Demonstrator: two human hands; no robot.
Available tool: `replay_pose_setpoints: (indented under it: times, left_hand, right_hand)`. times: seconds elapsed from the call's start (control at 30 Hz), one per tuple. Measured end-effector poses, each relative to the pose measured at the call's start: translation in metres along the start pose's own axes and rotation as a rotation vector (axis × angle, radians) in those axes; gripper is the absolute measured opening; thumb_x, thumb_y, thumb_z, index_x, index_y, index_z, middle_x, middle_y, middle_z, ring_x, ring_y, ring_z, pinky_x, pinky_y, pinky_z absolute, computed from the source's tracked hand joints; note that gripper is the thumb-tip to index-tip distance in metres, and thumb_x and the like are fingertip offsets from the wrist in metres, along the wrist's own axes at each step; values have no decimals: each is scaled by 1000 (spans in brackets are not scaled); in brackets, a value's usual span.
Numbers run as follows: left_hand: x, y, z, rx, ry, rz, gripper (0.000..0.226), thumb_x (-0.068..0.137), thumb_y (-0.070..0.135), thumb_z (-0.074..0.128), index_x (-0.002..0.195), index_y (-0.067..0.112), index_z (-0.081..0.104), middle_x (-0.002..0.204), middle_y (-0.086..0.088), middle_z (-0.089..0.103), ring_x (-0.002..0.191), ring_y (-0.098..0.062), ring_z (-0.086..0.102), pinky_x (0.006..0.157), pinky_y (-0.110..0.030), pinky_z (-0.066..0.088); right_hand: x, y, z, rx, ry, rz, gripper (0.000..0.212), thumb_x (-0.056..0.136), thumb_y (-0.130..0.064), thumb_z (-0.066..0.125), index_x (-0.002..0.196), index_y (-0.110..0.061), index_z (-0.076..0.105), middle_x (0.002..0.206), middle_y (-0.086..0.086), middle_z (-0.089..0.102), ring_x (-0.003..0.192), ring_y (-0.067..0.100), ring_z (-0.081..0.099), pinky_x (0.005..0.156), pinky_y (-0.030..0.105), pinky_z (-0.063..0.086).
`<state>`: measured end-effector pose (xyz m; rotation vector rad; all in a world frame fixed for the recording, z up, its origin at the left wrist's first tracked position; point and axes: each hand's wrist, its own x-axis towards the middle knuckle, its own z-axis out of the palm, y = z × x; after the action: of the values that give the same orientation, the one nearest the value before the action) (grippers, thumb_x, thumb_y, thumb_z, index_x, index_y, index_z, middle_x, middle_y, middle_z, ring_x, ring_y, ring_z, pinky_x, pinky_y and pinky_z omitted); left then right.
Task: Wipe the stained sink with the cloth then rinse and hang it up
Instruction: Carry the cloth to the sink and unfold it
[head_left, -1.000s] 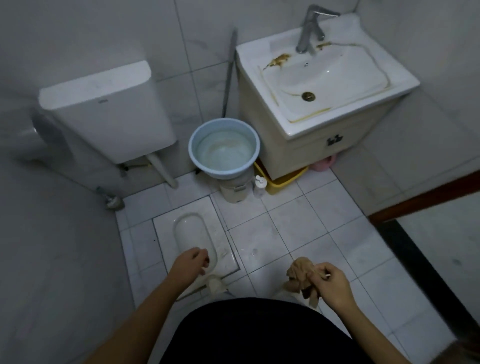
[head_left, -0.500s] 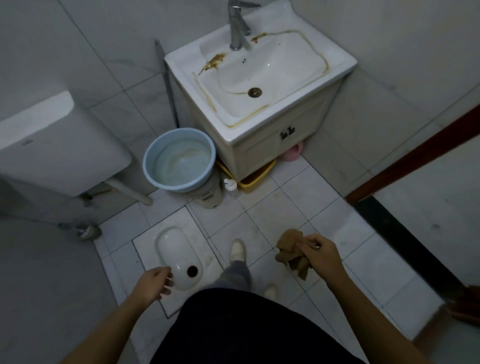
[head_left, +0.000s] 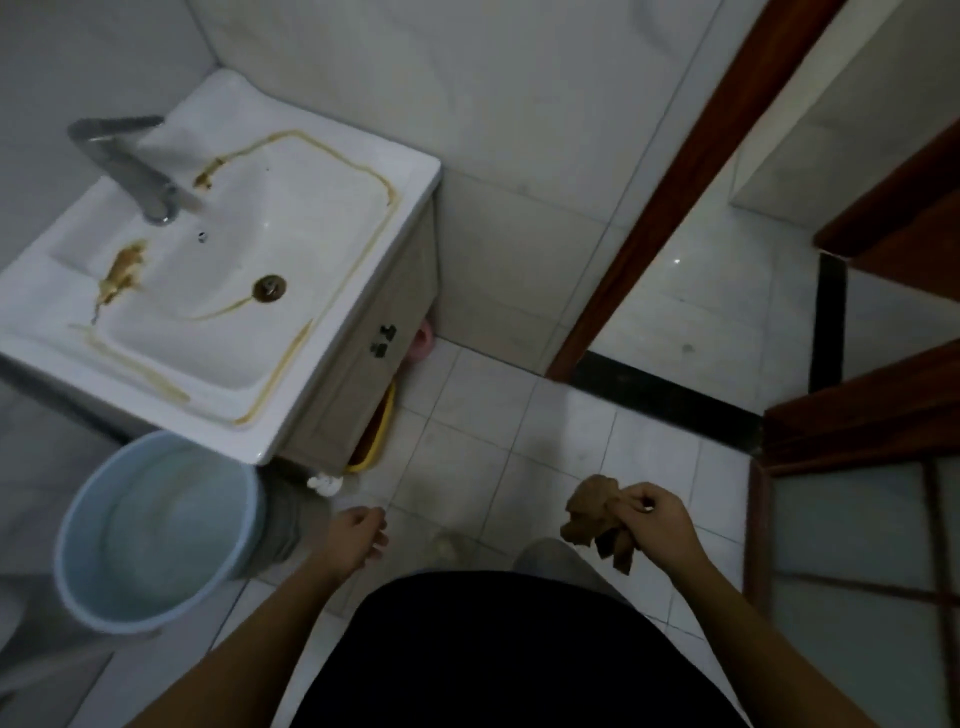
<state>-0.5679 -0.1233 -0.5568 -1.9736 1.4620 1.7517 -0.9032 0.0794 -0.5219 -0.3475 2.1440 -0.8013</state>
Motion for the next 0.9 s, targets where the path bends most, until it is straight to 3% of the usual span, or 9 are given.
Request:
replay_pose_setpoints:
  times: [0.17, 0.27, 0.5, 0.63, 0.77, 0.9]
  left_hand:
    - [26, 94, 5, 63, -59, 159, 33, 105, 24, 47, 100, -2, 67, 93, -18, 72, 69, -21, 64, 56, -23, 46]
    - [42, 120, 11, 105, -64, 164, 32, 105, 24, 46, 100, 1, 68, 90, -13, 71, 71, -19, 63, 55, -18, 45]
    - [53, 111, 8, -39, 124, -100, 33, 104, 27, 48, 92, 3, 67, 83, -14, 70, 63, -25, 63, 55, -26, 43]
    - [32, 98, 11, -196, 258, -243, 33, 102, 26, 50, 89, 2, 69, 83, -16, 73, 63, -28, 65, 59, -30, 46]
    - [13, 95, 13, -335, 357, -330, 31, 101, 25, 51, 92, 1, 69, 89, -21, 74, 72, -33, 68, 68, -36, 49]
    - [20, 103, 6, -392, 412, -361, 34, 102, 27, 50, 93, 1, 70, 89, -19, 74, 66, -29, 66, 62, -30, 44]
  right_hand:
    - [34, -13, -28, 7, 39, 64, 12, 91, -9, 66, 86, 2, 65, 63, 15, 71, 53, 19, 66, 52, 24, 50]
    - [67, -28, -34, -27, 34, 49, 6, 90, -11, 68, 90, -4, 67, 79, 15, 71, 69, 23, 66, 63, 30, 50]
    - [172, -122, -18, -132, -219, -90, 9, 87, -9, 70, 88, 0, 69, 80, 20, 68, 71, 26, 62, 67, 33, 48]
    - [222, -194, 10, -228, -439, -224, 13, 88, -11, 68, 87, 1, 64, 74, 8, 60, 71, 20, 57, 66, 29, 44]
    - [249, -258, 42, -258, -549, -345, 10, 89, -15, 70, 81, -16, 63, 74, -4, 61, 71, 10, 58, 59, 22, 41]
    - [267, -296, 65, -321, -613, -407, 16, 89, -16, 70, 77, -23, 63, 74, -6, 63, 69, 5, 59, 55, 17, 40]
